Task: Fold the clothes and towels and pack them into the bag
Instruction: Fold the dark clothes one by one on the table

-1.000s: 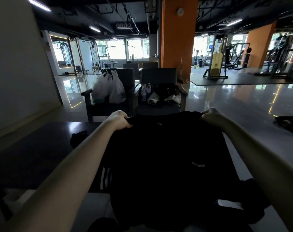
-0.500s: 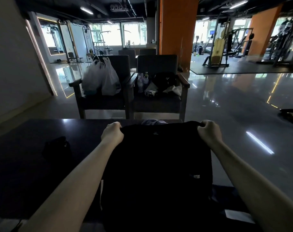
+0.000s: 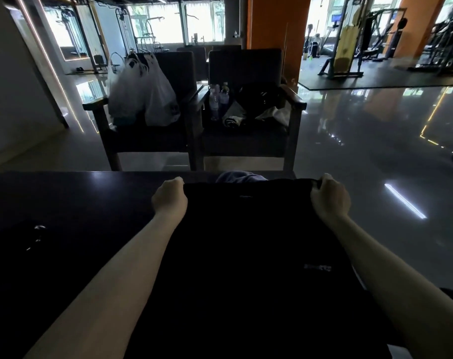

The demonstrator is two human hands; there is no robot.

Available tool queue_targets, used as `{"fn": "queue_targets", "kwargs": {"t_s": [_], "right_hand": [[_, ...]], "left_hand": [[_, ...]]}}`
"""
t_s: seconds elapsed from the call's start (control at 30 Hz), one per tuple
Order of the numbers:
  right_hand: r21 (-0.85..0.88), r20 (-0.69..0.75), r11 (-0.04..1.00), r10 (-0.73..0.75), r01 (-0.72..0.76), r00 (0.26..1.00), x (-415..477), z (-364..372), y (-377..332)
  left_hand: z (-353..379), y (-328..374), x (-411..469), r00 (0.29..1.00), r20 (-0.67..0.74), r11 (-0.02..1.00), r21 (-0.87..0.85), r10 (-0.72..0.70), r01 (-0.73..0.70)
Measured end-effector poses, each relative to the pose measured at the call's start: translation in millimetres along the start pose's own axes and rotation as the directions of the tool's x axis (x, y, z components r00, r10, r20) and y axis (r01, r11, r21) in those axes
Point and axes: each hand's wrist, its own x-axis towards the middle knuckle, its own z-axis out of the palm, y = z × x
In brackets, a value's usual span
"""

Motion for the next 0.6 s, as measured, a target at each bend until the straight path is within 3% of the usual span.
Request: {"fn": "queue_targets", "kwargs": {"t_s": [0.13, 0.3, 0.5, 0.6], "right_hand": [[-0.037, -0.031, 0.999, 0.003, -0.004, 1.0, 20.9, 20.6, -5.4], [-0.043, 0.084, 0.998, 0.043, -0.04, 0.996, 17.7, 47.6, -1.4], [-0.057, -0.072, 0.998, -0.013, 0.009, 0.997, 29.2, 56.1, -3.5], [-0.088, 0.045, 0.996, 0.034, -0.03, 0.998, 30.0, 62.2, -5.7]], "left_hand": [[17.6, 7.2, 21.0, 0.997, -0.073, 0.999, 0.048, 0.029, -0.026], [38.7, 8.4, 20.6, 0.997, 0.015, 0.966, 0.25, 0.071, -0.072], [34.0, 12.4, 41.7, 0.998, -0.032, 0.958, 0.283, 0.052, -0.041], [42.5, 15.1, 42.1, 0.996, -0.014, 0.953, 0.293, 0.085, -0.078]]}}
